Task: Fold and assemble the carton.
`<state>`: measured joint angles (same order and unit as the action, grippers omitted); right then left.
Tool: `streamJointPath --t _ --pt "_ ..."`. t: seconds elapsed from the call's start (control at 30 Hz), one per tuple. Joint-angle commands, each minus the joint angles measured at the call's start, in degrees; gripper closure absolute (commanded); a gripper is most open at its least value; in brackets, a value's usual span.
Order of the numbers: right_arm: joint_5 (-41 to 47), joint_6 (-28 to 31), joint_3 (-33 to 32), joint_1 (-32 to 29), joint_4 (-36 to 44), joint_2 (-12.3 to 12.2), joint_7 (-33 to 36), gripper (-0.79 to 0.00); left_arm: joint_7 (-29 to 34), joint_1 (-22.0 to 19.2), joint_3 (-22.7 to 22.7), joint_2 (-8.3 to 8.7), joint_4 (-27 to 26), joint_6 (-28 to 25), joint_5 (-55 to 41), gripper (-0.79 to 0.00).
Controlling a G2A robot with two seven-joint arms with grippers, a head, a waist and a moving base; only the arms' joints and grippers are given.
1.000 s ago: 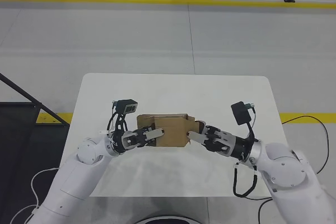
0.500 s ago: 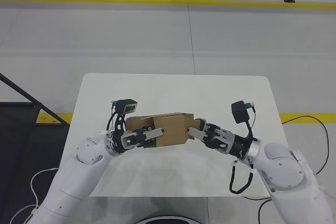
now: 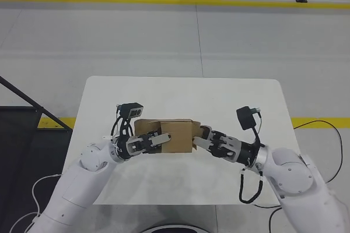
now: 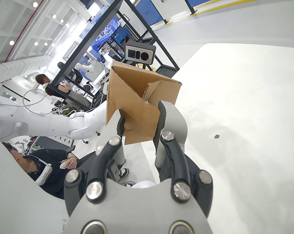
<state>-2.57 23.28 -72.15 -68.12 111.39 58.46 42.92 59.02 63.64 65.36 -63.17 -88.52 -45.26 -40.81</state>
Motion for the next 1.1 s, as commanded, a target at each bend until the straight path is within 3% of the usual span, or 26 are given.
streamJointPath --t 0.0,0.7,1.07 --pt "0.1 0.4 0.2 0.2 -0.1 0.0 -0.2 -0.339 0.0 0.0 -0.1 0.02 0.0 0.0 0.0 0.000" --pt "0.0 2.1 1.2 0.5 0.6 0.2 -0.7 -0.329 -0.2 -0.2 -0.6 0.43 -0.6 -0.2 -0.8 0.000" --pt "-3.0 2.1 1.5 -0.3 0.1 0.2 -1.6 -0.326 1.4 -1.2 1.0 1.17 0.0 1.4 4.4 0.000"
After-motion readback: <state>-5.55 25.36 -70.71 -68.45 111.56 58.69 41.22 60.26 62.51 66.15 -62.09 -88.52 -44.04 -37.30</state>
